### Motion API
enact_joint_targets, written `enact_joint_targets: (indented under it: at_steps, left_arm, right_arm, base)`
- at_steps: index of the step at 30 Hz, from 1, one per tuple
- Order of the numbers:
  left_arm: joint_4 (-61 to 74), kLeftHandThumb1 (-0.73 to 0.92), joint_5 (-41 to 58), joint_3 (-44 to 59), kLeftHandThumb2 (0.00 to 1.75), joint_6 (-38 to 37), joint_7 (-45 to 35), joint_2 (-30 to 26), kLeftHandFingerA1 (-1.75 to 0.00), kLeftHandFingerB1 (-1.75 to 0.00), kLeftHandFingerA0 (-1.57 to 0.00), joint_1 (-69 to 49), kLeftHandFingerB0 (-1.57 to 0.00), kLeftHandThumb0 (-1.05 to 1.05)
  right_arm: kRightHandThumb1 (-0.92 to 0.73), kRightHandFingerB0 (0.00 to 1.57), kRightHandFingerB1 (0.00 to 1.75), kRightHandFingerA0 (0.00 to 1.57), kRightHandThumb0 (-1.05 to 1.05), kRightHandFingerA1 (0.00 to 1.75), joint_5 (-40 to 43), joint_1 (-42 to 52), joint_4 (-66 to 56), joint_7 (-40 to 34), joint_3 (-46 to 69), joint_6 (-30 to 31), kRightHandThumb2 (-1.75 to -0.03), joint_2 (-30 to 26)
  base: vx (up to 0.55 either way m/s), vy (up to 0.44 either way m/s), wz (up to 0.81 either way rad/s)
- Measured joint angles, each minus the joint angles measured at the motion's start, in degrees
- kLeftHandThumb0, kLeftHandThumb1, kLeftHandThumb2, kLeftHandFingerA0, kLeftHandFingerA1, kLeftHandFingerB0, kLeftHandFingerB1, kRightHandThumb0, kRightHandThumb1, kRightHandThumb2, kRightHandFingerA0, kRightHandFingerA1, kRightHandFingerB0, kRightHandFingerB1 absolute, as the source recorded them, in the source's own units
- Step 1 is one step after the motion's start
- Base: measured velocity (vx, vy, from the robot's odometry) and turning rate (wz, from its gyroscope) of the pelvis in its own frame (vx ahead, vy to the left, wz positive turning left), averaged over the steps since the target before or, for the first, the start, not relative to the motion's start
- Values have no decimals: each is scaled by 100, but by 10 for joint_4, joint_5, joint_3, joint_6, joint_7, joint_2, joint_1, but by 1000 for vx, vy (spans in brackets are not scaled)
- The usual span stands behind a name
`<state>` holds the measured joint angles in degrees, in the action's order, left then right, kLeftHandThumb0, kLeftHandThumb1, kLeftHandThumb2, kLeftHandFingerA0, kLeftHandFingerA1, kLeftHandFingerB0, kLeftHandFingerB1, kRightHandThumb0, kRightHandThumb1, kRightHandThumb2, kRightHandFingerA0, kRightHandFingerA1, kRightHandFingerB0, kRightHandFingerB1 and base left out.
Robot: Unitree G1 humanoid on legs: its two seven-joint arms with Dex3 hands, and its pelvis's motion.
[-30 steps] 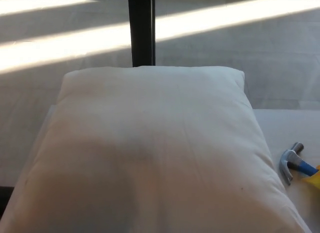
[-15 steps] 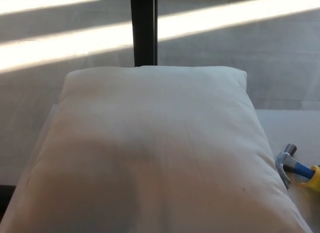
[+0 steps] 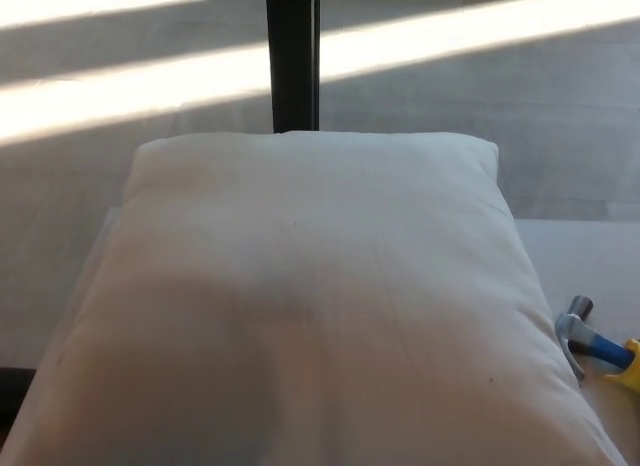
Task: A hammer is kept on the right hand side and a pillow is kept on the left hand side on the desk infront of the robot and the robot uses its right hand to pick up the hammer and makes a downward swinging motion to hit the pillow
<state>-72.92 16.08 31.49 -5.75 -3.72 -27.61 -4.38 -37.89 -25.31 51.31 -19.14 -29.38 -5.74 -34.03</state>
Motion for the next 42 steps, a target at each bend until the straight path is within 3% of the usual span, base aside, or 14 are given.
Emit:
enact_joint_targets:
  at_steps: [1,3,4,5,6,7,10,11,13,30,31,33,34,42]
  left_arm:
    - [0,61,0,0,59,0,0,0,-60,-50,-77,-1,-72,-63]
    - [0,64,0,0,59,0,-1,1,-61,-50,-71,-1,-67,-63]
    - [0,63,0,0,59,0,-1,1,-62,-50,-75,-1,-70,-64]
    - [0,63,0,0,59,0,-1,1,-61,-49,-76,-1,-72,-65]
    - [0,64,0,0,59,0,-1,1,-64,-52,-70,-1,-66,-62]
    - [0,65,0,0,59,0,-1,1,-62,-50,-74,-1,-68,-64]
    - [0,63,0,0,59,0,-1,1,-64,-52,-75,-1,-72,-65]
    - [0,65,0,0,59,0,-1,1,-62,-51,-76,-1,-72,-65]
    - [0,64,0,0,59,0,-1,2,-62,-51,-73,-1,-69,-65]
    - [0,66,0,0,60,0,-1,4,-58,-48,-71,-7,-64,-68]
    - [0,66,0,0,60,0,-1,4,-59,-48,-73,-8,-67,-67]
    - [0,67,0,0,60,0,-1,4,-58,-49,-71,-9,-68,-66]
    - [0,67,0,0,60,0,-1,4,-59,-49,-74,-9,-71,-66]
    - [-1,69,0,0,61,0,-1,4,-59,-49,-72,-13,-68,-66]
  right_arm:
    - [-67,68,151,88,-14,175,8,1,-3,0,18,-4,-96,5]
    - [-57,93,125,120,-18,142,24,5,-8,2,47,-10,-112,15]
    - [-56,77,159,91,-8,175,30,6,-10,4,58,-11,-116,19]
    - [-55,101,130,122,-16,143,31,7,-11,5,62,-12,-112,20]
    - [-53,77,168,92,-6,175,44,9,-15,10,82,-14,-122,26]
    - [-59,102,138,124,-7,153,52,10,-19,14,98,-16,-119,31]
    - [-59,76,169,90,-8,175,73,11,-23,28,133,-17,-116,45]
    - [-57,101,137,123,-15,151,79,11,-24,33,144,-17,-115,49]
    - [-52,68,175,88,-8,175,92,11,-27,44,168,-17,-119,59]
    - [-55,68,175,98,-16,175,197,18,-76,138,328,13,-120,119]
    - [-54,100,133,124,-24,147,204,18,-82,143,338,17,-119,123]
    - [-52,102,134,125,-26,148,218,18,-93,153,357,26,-119,132]
    - [-54,69,174,100,-17,175,225,17,-97,157,366,30,-119,135]
    - [-50,75,173,104,-17,175,275,-4,-117,183,435,63,-130,156]
  base:
    - [0,0,0]
    - [0,0,0]
    - [0,0,0]
    - [0,0,0]
    - [0,0,0]
    - [0,0,0]
    - [0,0,0]
    - [0,0,0]
    - [0,0,0]
    - [0,0,0]
    - [0,0,0]
    - [0,0,0]
    - [0,0,0]
    - [0,0,0]
